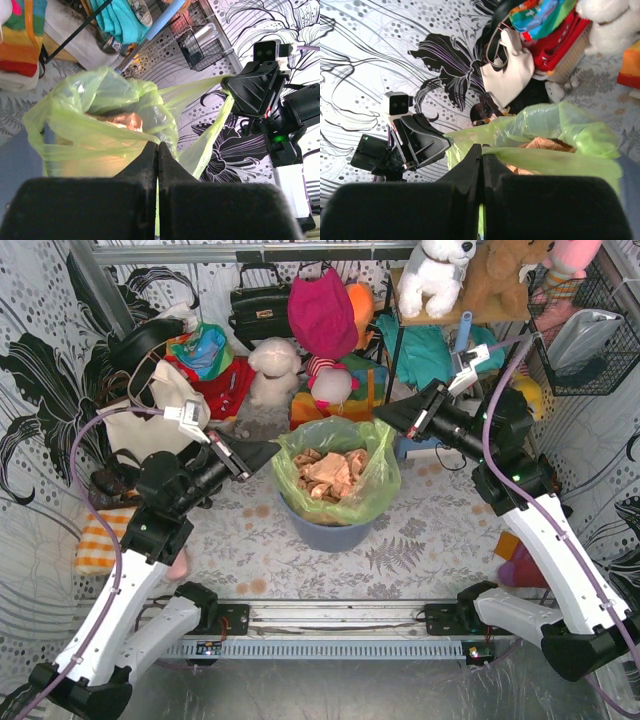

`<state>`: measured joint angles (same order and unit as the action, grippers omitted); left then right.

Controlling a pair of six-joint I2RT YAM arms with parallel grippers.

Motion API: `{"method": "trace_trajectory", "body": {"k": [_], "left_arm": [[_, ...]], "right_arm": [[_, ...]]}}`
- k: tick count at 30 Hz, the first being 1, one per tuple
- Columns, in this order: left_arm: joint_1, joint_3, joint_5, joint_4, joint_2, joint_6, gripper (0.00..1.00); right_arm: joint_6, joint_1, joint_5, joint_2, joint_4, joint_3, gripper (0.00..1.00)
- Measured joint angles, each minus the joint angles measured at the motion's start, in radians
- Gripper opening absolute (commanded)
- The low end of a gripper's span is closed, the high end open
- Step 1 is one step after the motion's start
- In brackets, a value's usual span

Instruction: Tie the trash bag

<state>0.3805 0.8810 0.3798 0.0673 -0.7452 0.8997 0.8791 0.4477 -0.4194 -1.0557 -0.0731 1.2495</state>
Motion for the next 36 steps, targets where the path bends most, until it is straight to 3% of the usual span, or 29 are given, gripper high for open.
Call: {"method": "trace_trajectory", "body": {"k": [14, 18, 24, 36], "left_arm": [[0.0, 0.157, 0.004, 0.021, -0.04, -0.069, 0.0], [0.0, 0.169, 0.014, 0.024, -0.063, -0.07, 0.12], [0.0, 0.201, 0.033, 0.026, -0.086, -0.084, 0.43], [0.0, 0.268, -0.098, 0.203, -0.043, -0.158, 0.68]], "right_arm": [[-0.002, 0.0, 0.0, -0.051, 0.005, 0.138, 0.0], [-0.008, 0.0, 0.0, -0.084, -0.016, 0.196, 0.0], [-0.008, 0.0, 0.0, -0.103, -0.024, 0.235, 0.0], [-0.035, 0.0, 0.023, -0.089, -0.099, 0.178, 0.0]]}}
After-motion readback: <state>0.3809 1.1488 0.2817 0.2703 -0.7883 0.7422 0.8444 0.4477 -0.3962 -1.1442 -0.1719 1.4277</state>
